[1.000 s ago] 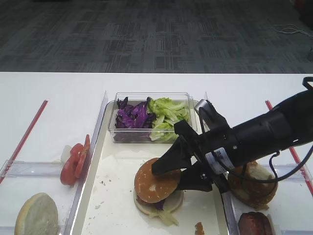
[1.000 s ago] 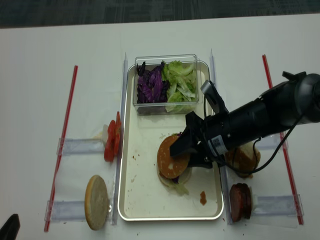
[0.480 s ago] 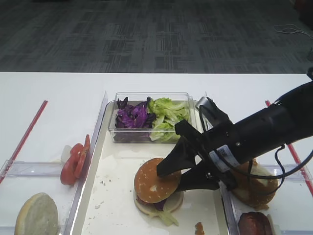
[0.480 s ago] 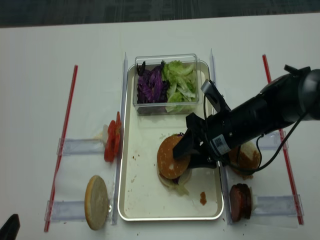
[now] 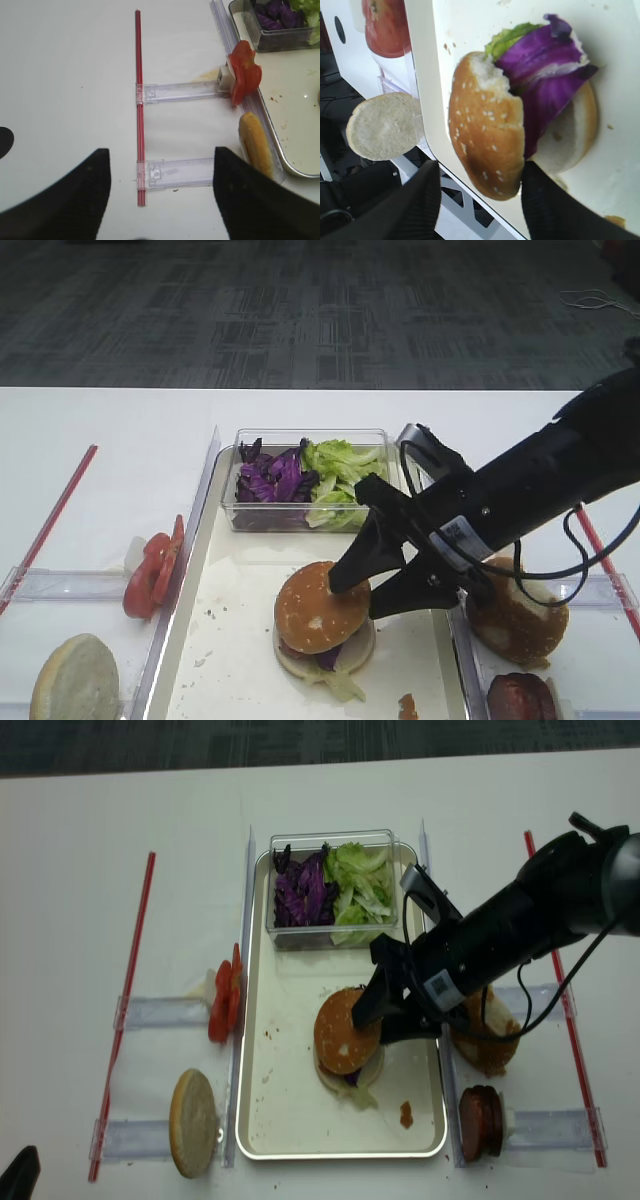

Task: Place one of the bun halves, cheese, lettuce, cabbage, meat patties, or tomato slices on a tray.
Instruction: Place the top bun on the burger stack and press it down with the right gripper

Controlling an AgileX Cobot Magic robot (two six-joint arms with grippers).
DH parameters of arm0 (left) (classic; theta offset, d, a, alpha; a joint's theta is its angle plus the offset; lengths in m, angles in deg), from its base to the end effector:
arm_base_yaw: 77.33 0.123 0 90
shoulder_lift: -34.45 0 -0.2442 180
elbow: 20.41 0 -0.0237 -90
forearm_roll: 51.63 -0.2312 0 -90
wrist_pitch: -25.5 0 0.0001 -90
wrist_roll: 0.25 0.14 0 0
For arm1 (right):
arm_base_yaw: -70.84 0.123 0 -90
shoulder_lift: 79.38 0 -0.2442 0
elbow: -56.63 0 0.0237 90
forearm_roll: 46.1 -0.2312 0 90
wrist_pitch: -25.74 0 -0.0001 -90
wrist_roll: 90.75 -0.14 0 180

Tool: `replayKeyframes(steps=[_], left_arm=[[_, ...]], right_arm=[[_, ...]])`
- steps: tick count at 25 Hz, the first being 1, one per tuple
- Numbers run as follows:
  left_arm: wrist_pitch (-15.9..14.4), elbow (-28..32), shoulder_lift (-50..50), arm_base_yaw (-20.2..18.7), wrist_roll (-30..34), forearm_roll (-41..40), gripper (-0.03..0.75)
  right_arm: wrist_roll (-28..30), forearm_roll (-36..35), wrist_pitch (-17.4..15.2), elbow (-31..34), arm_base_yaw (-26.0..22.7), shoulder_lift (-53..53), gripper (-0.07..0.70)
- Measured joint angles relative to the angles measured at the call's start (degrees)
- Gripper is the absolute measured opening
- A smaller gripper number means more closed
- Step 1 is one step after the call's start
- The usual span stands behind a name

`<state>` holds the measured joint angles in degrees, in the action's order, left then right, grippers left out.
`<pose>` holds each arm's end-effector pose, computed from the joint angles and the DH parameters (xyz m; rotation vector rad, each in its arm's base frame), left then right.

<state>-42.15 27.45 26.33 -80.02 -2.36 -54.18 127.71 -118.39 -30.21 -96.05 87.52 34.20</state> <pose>0.0533 0.0033 0.2290 0.0054 2.1568 0.0057 0.2402 0.1874 0.0993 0.0512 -2.7446 -1.3826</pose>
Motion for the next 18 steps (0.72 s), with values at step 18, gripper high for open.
replayKeyframes(steps=[18], left_arm=[[0.0,0.0,0.0,0.0,0.0,0.0,0.422]], right_arm=[[-15.3,17.7,-1.1,-8.4,0.0,-4.7,0.393]])
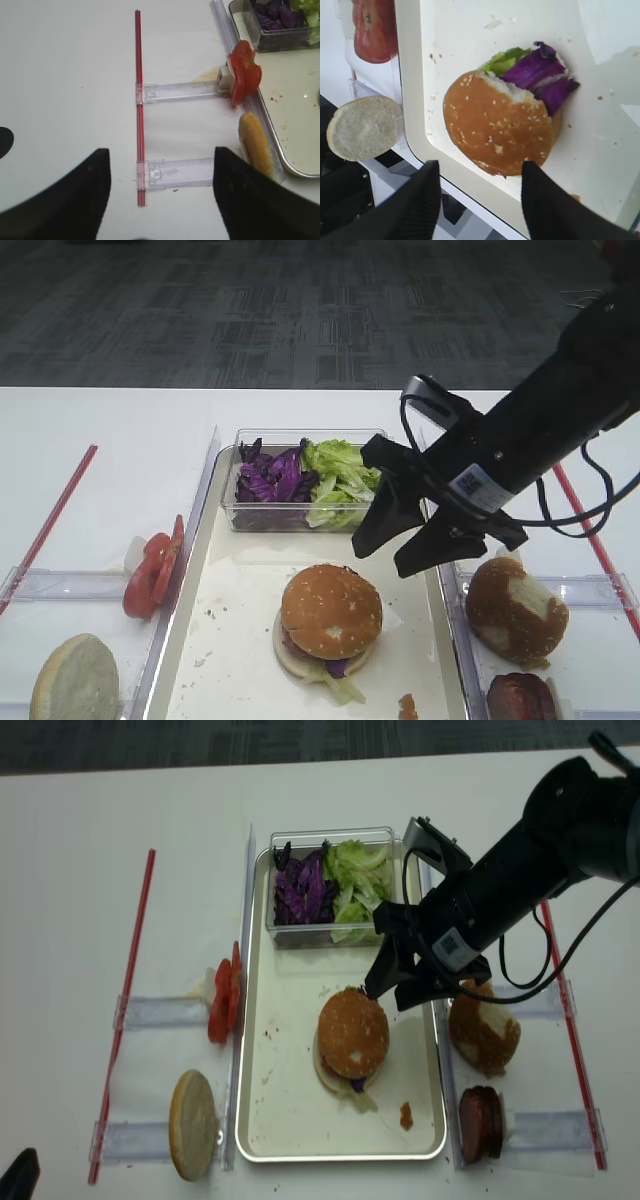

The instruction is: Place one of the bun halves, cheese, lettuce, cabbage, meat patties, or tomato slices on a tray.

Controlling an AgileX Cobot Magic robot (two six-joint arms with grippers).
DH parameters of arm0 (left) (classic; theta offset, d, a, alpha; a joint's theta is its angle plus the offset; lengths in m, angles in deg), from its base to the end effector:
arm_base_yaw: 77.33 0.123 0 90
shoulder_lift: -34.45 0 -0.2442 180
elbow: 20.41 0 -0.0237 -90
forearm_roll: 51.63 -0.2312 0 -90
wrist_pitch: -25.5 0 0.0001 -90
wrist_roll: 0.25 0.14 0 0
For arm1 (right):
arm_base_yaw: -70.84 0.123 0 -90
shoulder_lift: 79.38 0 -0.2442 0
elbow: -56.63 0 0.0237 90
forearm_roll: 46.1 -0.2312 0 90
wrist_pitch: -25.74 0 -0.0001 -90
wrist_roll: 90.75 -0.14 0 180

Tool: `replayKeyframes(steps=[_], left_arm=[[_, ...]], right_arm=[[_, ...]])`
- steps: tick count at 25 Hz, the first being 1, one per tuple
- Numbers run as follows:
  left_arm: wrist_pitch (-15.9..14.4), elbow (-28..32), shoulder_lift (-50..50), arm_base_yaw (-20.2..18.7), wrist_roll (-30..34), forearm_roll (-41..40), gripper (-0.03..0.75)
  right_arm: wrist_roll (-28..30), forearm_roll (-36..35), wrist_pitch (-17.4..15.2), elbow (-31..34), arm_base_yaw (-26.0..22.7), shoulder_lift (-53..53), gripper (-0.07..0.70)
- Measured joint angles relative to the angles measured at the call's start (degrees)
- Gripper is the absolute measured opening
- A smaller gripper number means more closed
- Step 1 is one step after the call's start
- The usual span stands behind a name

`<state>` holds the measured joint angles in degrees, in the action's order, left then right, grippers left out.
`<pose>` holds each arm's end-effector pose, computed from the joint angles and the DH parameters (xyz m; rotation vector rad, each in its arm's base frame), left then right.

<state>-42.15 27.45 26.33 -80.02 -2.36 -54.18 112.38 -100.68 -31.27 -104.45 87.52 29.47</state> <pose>0.0533 0.0033 0.2290 0.0054 2.1568 0.0057 0.2548 0.1763 0.1308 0.1639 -2.8776 -1.1673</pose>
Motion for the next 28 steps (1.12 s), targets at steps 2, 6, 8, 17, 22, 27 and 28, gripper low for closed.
replayKeyframes(steps=[2,6,8,17,22,27,28], left_arm=[[0.0,0.0,0.0,0.0,0.0,0.0,0.422],[0.0,0.0,0.0,0.0,0.0,0.0,0.422],[0.0,0.0,0.0,0.0,0.0,0.0,0.422],[0.0,0.0,0.0,0.0,0.0,0.0,0.422],[0.0,0.0,0.0,0.0,0.0,0.0,0.422],[0.0,0.0,0.0,0.0,0.0,0.0,0.422],[0.0,0.0,0.0,0.0,0.0,0.0,0.422]], right_arm=[[-1.9,2.7,-0.9,-1.3,0.0,-0.3,0.393],[-6.0,7.8,-4.1,-5.6,0.0,-0.7,0.393],[-8.7,11.2,-5.9,-8.7,0.0,-0.7,0.393],[-20.9,30.7,-12.5,-23.4,0.0,-0.8,0.393],[-23.9,36.1,-12.9,-26.4,0.0,-2.4,0.393],[-25.2,39.6,-13.3,-26.5,0.0,-3.2,0.393],[-25.2,40.1,-13.4,-26.5,0.0,-3.3,0.393]])
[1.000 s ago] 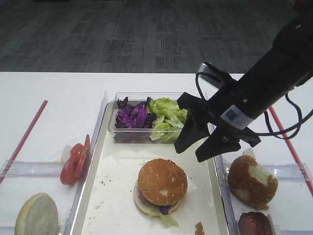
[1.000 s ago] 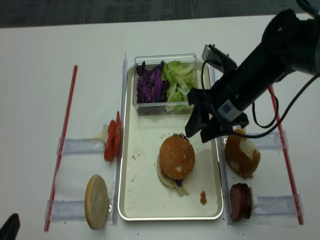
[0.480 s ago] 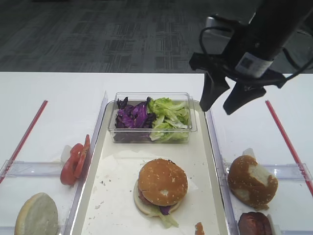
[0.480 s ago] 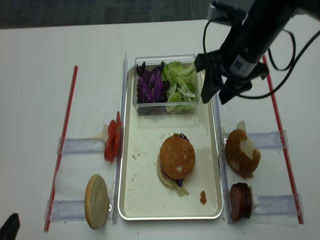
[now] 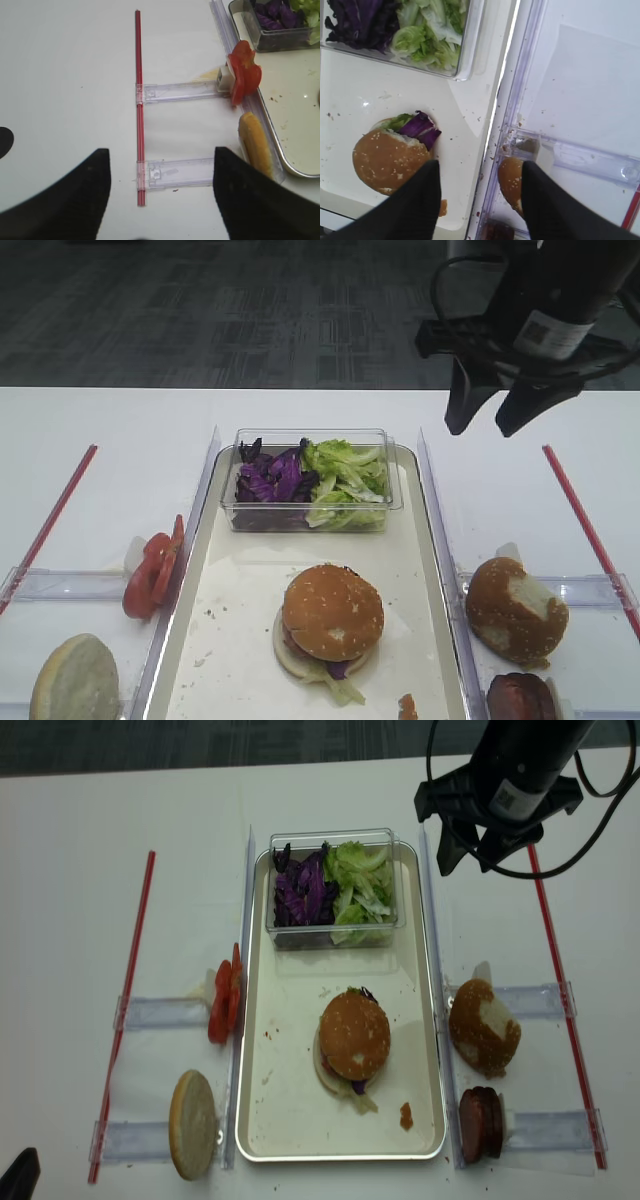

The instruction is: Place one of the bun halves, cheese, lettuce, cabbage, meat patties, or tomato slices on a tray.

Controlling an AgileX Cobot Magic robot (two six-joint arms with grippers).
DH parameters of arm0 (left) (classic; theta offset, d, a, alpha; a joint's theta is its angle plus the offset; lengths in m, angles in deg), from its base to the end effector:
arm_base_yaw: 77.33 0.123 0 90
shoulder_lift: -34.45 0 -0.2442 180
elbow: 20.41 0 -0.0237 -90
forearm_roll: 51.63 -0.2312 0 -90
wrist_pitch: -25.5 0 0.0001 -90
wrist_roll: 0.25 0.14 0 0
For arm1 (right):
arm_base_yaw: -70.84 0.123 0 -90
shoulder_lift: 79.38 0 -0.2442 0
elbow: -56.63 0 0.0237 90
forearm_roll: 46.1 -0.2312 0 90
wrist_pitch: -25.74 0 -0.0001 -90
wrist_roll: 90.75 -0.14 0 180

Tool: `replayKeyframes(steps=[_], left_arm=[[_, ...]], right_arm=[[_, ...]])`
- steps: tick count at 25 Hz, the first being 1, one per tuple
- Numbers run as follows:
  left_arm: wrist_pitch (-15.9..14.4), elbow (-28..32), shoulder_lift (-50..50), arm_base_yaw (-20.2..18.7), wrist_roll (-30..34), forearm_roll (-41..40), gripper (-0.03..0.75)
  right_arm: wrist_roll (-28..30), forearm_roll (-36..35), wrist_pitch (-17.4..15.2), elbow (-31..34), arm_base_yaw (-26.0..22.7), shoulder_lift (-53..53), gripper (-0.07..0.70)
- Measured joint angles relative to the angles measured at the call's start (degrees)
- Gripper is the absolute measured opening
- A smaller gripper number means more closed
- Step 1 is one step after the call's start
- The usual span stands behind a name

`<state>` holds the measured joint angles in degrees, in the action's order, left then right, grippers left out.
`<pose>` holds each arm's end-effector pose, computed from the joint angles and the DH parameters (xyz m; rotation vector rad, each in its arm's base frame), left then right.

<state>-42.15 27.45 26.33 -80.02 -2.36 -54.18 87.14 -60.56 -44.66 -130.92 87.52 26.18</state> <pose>0.0533 0.0033 0.2290 0.0054 2.1568 0.0057 0.3032 0.1252 0.2165 -0.2854 2.9416 0.4098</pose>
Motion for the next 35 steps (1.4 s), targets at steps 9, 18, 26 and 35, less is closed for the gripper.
replayKeyframes(steps=[9,18,26,35], left_arm=[[0.0,0.0,0.0,0.0,0.0,0.0,0.422],[0.0,0.0,0.0,0.0,0.0,0.0,0.422],[0.0,0.0,0.1,0.0,0.0,0.0,0.422],[0.0,0.0,0.1,0.0,0.0,0.0,0.422]], right_arm=[[-1.5,6.4,-0.1,0.0,-0.7,-0.5,0.393],[-2.4,8.2,-0.2,2.8,-10.0,-1.6,0.393],[-2.3,8.8,-0.2,5.1,-15.2,-3.2,0.393],[-0.3,7.9,-0.2,7.1,-15.2,-5.5,0.372]])
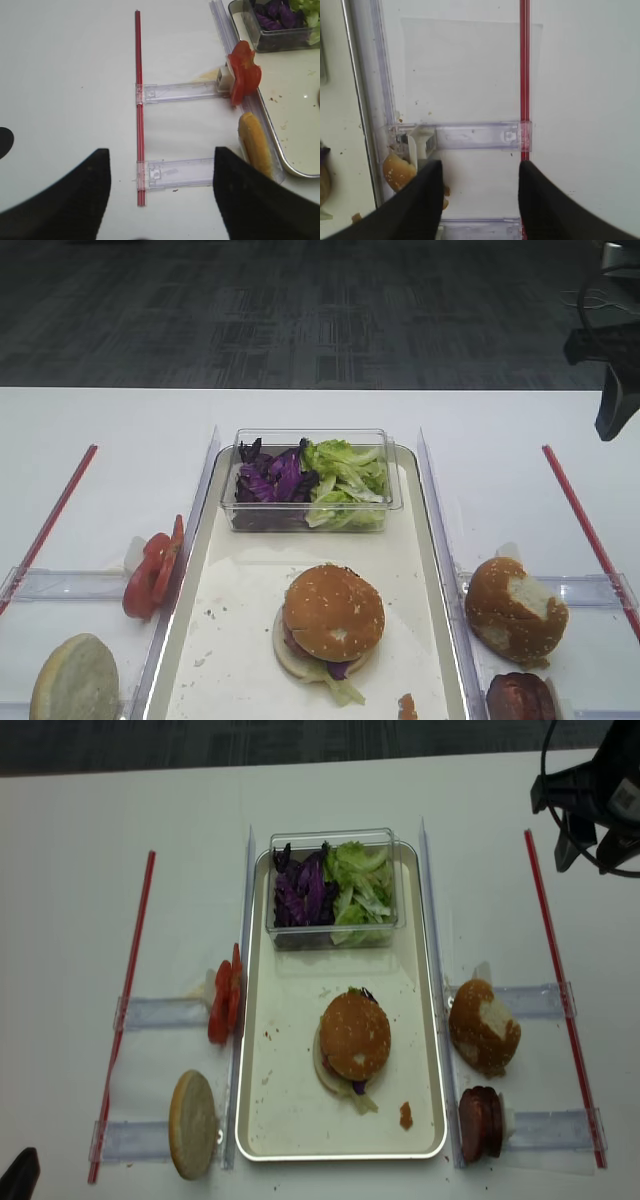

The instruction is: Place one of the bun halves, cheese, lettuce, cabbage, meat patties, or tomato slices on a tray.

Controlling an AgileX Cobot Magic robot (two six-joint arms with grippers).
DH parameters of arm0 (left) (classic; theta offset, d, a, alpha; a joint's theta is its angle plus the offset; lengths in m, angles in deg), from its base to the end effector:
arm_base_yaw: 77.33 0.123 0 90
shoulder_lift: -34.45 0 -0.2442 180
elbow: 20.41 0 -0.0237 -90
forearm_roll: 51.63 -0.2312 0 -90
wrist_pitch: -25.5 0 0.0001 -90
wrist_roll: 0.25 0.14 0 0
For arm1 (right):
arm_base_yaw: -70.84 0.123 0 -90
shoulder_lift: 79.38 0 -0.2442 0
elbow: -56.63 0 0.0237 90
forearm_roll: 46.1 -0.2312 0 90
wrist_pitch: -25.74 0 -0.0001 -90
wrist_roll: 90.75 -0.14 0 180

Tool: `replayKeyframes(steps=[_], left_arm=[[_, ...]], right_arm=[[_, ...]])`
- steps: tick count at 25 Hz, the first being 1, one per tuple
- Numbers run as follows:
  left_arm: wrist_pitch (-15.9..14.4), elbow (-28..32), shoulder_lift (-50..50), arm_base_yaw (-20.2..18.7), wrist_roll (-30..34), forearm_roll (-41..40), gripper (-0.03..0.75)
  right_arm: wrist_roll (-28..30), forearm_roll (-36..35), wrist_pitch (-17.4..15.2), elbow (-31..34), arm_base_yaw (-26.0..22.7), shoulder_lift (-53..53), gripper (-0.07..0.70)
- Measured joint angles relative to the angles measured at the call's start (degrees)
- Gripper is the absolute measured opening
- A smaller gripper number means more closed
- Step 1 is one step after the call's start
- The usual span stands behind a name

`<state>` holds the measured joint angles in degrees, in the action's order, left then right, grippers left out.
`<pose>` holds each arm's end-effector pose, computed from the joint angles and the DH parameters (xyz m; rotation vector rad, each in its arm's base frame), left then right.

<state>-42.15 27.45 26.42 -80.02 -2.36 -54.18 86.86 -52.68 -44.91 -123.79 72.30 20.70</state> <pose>0.0531 0.0033 0.2291 0.0053 2.1553 0.0057 0.2978 0.0227 0.2108 0.0670 2.9707 0.1743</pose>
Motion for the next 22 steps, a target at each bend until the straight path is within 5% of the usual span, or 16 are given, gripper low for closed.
replayKeyframes(steps=[22], left_arm=[[0.0,0.0,0.0,0.0,0.0,0.0,0.422]], right_arm=[[5.3,-1.7,-0.4,17.6,0.0,-26.7,0.36]])
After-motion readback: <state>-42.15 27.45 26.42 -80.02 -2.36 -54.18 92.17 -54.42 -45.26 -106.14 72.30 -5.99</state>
